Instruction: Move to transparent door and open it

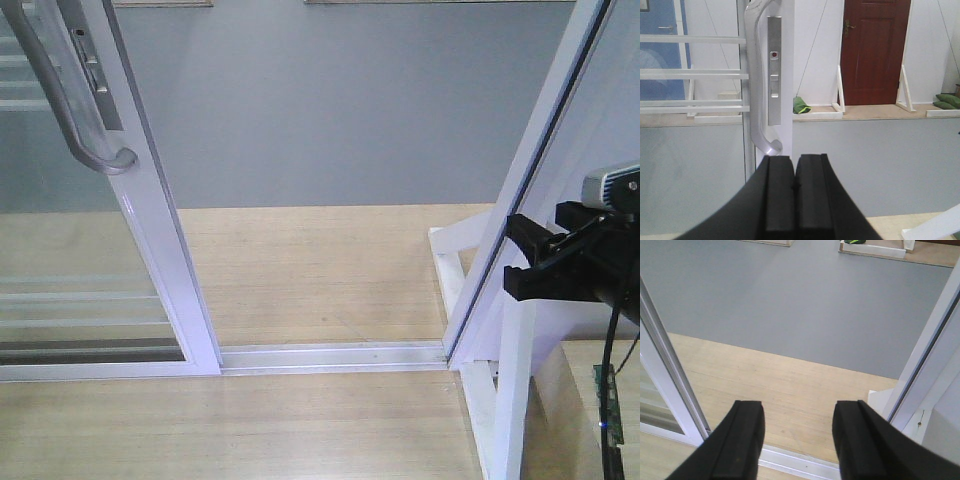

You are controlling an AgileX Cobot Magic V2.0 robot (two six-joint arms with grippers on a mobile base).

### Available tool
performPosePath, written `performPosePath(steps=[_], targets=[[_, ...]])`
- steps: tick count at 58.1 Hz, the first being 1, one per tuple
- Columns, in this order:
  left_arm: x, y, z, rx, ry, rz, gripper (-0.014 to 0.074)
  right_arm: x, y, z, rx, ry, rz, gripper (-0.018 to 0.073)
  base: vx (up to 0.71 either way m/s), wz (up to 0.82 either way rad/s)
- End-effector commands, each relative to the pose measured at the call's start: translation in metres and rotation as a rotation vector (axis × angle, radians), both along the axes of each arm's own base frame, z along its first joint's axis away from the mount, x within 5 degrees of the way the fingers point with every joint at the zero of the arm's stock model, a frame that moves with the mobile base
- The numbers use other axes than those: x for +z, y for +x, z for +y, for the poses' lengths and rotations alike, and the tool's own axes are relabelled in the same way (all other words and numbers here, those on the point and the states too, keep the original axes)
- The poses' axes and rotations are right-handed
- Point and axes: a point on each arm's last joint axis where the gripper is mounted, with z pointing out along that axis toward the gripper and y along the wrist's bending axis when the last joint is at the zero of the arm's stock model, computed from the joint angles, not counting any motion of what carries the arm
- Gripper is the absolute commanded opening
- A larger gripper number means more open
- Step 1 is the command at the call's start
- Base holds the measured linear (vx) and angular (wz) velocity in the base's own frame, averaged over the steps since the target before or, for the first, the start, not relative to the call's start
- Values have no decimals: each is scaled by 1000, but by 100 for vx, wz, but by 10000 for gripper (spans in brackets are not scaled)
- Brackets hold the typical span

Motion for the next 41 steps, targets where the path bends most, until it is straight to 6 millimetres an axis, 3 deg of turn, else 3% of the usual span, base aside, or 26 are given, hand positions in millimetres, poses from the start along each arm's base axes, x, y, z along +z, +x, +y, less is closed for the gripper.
performPosePath(steps=[1,11,18,25,32,41], targets=[[2,-1,1,10,-22,-74,-6,16,4,2,18,24,-92,392,0,0],[2,-1,1,10,-22,-74,-6,16,2,1,12,14,-87,391,0,0],[2,-1,1,10,-22,-74,-6,20,-10,-12,-77,114,-116,379,0,0],[2,-1,1,10,-22,-74,-6,12,-32,-36,-209,149,-193,328,0,0],[2,-1,1,10,-22,-74,-6,1,-60,-53,-291,70,-341,220,0,0],[2,-1,1,10,-22,-74,-6,-19,-89,-57,-316,-43,-438,13,0,0]])
